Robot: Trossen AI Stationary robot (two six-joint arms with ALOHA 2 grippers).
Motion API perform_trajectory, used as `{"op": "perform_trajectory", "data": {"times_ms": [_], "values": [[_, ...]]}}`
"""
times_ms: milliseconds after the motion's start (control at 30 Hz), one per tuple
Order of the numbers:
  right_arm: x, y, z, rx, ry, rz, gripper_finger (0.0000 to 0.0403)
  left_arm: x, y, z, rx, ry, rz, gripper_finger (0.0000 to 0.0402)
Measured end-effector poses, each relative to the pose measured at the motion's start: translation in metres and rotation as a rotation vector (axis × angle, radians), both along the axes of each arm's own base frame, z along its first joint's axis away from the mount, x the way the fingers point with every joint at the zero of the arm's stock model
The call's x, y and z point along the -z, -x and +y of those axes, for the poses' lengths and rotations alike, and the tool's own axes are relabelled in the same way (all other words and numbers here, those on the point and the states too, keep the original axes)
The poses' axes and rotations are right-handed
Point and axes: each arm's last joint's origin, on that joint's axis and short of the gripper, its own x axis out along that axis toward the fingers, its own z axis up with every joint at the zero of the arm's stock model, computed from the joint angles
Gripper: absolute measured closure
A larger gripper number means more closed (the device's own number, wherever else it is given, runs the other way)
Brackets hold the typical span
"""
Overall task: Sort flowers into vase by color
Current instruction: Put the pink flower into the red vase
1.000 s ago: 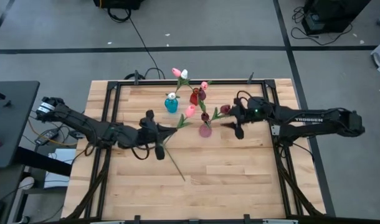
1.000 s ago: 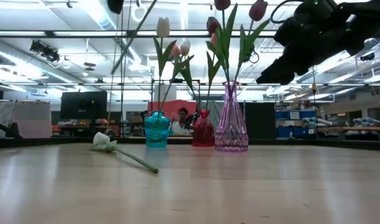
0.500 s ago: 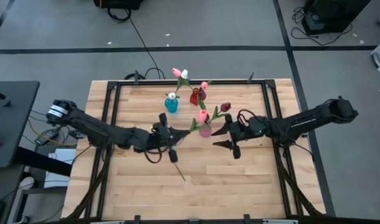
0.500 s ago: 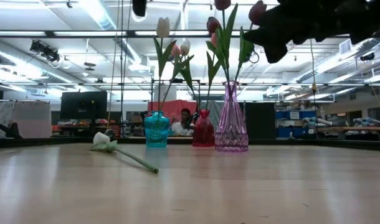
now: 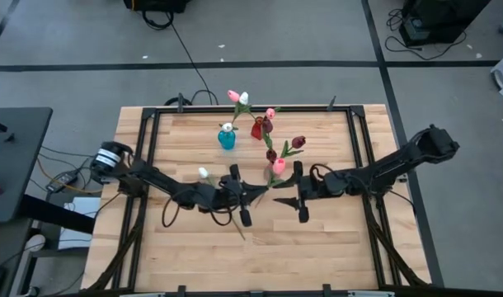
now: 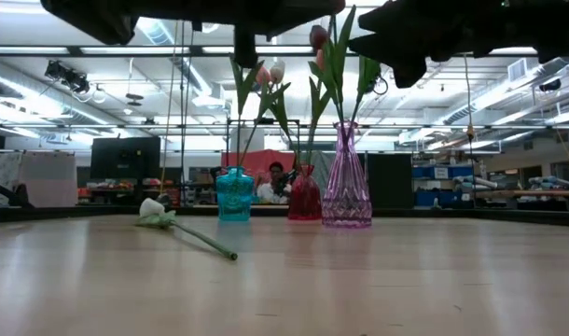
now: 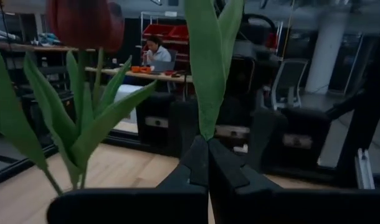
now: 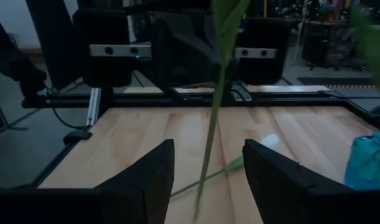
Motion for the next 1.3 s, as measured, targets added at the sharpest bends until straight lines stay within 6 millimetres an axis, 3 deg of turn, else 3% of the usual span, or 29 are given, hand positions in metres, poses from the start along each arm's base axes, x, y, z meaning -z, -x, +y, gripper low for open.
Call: {"op": "perform_trajectory", "data": {"times_ms": [400, 767, 867, 933, 1100, 1300], "values": [[0.002, -0.028, 0.008, 0.034, 0.058, 0.024, 0.0216, 0.006, -0.018, -0.007, 0.053, -0.021, 0.000, 0.0400], [0.001, -0.026, 0.007, 0.037, 0.075, 0.039, 0.0339, 0.013, -0.018, -0.007, 0.049, -0.035, 0.065, 0.0399], [0.001, -0.026, 0.007, 0.030, 0.068, 0.045, 0.0386, 0.013, -0.018, -0.007, 0.043, -0.032, 0.071, 0.0388], [0.001, -0.026, 0.007, 0.020, 0.063, 0.043, 0.0389, 0.013, -0.018, -0.007, 0.044, -0.032, 0.071, 0.0371], [-0.008, -0.012, 0.006, -0.006, 0.031, 0.121, 0.0385, 0.007, -0.012, -0.012, 0.055, -0.054, 0.115, 0.0321], [-0.027, 0.030, -0.011, 0.062, -0.039, 0.300, 0.0392, -0.008, 0.004, -0.018, 0.060, -0.108, 0.217, 0.0304]]}}
